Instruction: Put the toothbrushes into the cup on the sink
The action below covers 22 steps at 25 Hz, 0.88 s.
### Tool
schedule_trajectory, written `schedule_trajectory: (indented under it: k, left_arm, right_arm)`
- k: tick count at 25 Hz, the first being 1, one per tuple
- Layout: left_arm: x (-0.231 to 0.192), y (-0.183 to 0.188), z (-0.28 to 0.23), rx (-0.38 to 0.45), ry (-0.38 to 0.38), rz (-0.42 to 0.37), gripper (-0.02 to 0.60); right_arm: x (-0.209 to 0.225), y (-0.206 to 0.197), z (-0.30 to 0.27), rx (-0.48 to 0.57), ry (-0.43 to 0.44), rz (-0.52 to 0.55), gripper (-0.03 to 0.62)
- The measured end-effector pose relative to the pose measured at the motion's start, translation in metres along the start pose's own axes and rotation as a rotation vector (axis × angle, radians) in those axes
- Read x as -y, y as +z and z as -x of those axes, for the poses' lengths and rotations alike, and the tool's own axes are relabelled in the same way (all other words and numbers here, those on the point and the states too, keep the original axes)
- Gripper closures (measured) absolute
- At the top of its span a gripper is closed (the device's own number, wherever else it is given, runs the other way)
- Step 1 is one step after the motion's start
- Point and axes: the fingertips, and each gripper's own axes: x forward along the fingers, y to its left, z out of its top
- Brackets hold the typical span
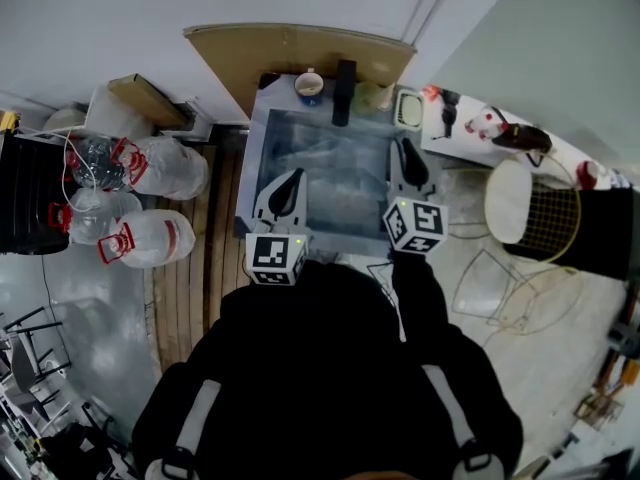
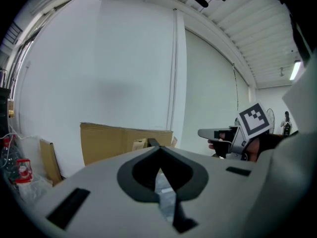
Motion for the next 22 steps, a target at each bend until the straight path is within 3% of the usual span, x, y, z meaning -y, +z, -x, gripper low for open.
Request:
schedule_trajectory:
  k: [6,22]
  left_arm:
    - [0.01,0.003,0.011,0.015,-0.018,-0.011,0.58]
    - [0.022,0.005,0.022,0.039,-0.039,-0.034,0.58]
  right_arm:
    - [-0.012,0.007,0.034,0.03,-0.014,0.011,0.587]
    - [-0.038,-0.006,0.08,0.019,0.001,0.03,0.591]
